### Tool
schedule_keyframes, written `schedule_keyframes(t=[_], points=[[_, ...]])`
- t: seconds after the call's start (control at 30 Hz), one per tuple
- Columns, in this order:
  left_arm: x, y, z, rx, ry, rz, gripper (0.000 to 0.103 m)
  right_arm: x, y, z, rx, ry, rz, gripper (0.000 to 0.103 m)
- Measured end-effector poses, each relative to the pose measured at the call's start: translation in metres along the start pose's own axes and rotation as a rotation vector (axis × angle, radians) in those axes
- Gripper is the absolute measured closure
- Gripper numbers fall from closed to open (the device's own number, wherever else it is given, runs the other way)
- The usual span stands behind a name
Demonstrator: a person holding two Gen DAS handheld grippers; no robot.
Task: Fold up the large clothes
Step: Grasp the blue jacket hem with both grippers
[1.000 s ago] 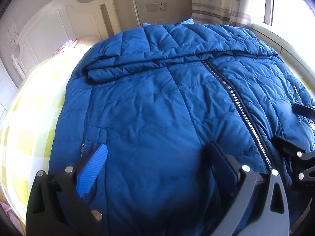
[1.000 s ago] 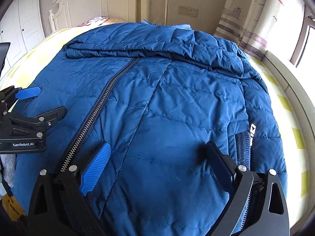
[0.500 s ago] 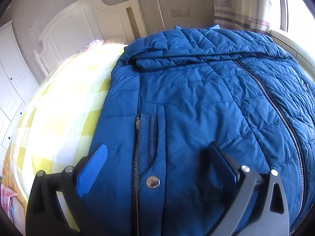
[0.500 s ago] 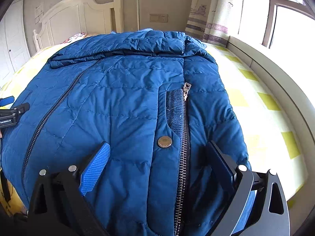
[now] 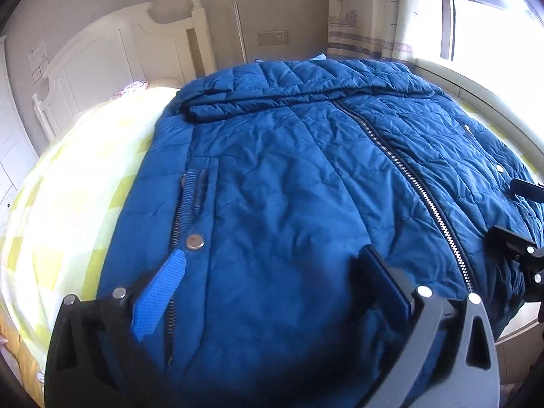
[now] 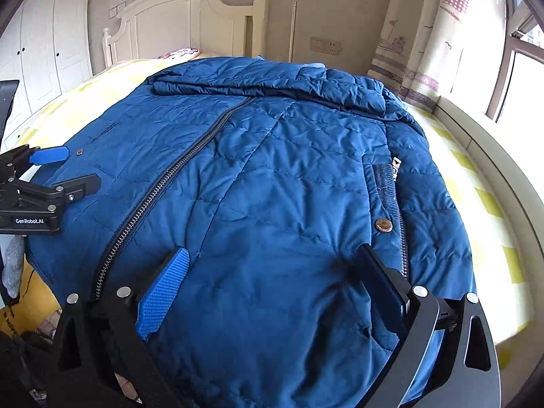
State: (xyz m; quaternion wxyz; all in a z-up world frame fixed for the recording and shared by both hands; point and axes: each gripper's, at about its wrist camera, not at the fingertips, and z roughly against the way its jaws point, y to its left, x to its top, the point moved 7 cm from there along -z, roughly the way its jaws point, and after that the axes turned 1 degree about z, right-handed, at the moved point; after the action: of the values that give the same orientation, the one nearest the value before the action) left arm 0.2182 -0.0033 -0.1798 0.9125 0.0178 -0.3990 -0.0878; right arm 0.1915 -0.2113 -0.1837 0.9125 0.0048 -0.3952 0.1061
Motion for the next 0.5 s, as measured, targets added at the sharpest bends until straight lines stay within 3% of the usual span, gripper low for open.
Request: schedule_keyframes(t=[0.1, 0.2, 0.33, 0.4, 0.5], points=[[-0.018, 0.041, 0.006, 0.077, -0.005, 0.066, 0.002, -0.013, -0.026, 0.009, -0.071, -0.013, -0.054, 0.009], [-0.035, 0.063, 0.0, 0.004, -0.003, 0.123, 0.002, -0.03, -0.045, 0.004, -0.038, -0.018, -0.144, 0.009], [-0.029, 0.054, 0.009, 0.044, 0.013, 0.12, 0.004, -0.025, -0.034, 0.012, -0.109, 0.008, -0.13, 0.009], [-0.026, 0.035, 0.022, -0.046, -0.023, 0.118, 0.004, -0.014, -0.014, 0.024, -0.065, -0.054, -0.092, 0.009], [-0.032, -0.002, 0.028, -0.052, -0.044, -0.014, 0.003, -0.013, 0.025, 0.023, -0.001, -0.07, 0.027, 0.008]])
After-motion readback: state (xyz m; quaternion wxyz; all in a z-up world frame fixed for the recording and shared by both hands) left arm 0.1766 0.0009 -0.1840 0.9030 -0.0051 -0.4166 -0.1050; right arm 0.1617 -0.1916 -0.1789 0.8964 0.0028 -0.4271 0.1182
